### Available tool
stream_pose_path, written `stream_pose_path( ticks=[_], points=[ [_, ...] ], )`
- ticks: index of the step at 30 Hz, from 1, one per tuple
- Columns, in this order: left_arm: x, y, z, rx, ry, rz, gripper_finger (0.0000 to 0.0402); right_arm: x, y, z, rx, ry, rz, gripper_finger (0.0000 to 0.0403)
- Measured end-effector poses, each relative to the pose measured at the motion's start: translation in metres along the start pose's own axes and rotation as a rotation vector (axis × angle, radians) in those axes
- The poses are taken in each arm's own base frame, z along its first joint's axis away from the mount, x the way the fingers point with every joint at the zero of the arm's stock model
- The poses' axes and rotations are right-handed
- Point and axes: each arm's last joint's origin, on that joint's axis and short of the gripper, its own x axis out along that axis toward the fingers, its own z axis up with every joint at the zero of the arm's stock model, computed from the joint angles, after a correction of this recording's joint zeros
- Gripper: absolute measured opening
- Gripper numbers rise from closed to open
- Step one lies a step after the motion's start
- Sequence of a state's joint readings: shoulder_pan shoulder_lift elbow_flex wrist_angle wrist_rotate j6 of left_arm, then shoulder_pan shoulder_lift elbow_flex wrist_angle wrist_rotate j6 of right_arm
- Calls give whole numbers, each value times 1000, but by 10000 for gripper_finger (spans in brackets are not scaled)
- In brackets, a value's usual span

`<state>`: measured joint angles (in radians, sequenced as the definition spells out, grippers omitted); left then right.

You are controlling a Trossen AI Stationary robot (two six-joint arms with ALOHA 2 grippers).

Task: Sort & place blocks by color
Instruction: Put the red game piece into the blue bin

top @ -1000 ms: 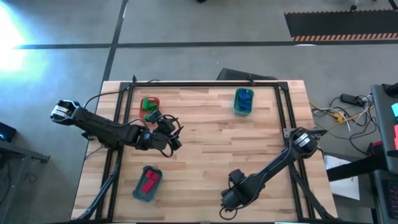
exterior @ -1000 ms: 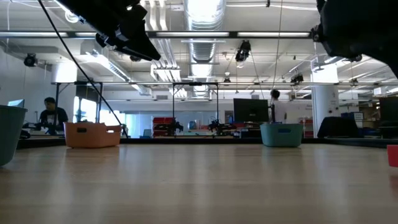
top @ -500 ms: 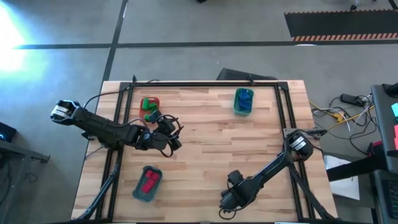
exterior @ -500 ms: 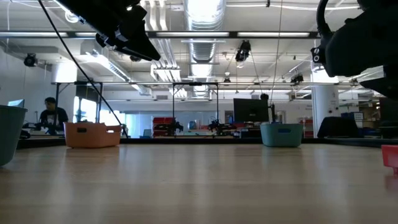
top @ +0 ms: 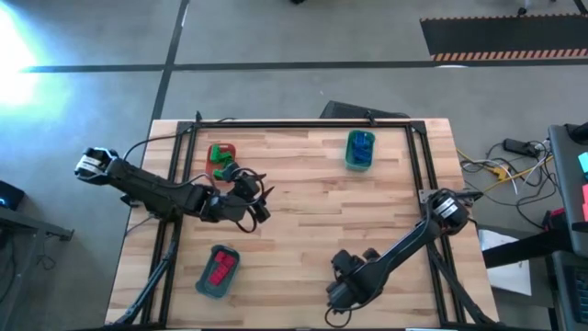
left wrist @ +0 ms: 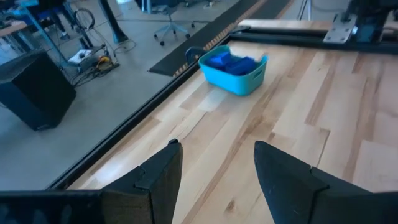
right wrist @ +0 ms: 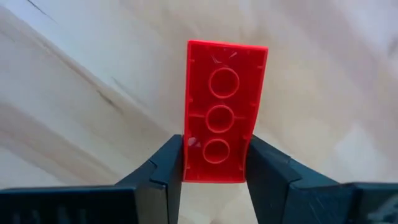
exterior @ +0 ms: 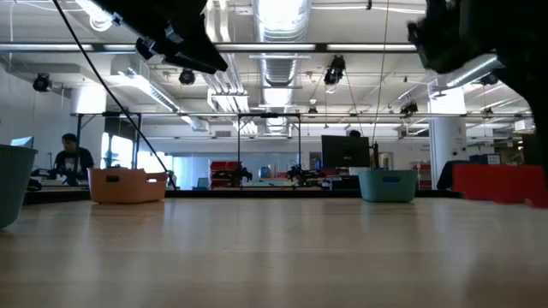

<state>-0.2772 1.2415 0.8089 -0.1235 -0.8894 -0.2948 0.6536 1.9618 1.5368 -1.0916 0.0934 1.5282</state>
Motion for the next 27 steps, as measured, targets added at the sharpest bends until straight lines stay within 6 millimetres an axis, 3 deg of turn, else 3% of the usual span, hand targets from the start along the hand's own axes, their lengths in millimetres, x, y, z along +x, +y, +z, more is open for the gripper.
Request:
stream_pose_path(
  ticks=[7,16,21,27],
  points=[
    [-10,-12,14,-38,-111,-73,183,-34,-10,5,-165,-351,45,121],
    [-37,-31,18,-48,-199,-216,183,-44,-11,0,-331,-814,-50,121],
    [-53,-43,18,1,-231,-356,183,-47,-11,3,-442,-907,-121,121],
    [-67,-50,18,4,-264,-451,183,-60,-15,9,-570,-890,-154,121]
  ],
)
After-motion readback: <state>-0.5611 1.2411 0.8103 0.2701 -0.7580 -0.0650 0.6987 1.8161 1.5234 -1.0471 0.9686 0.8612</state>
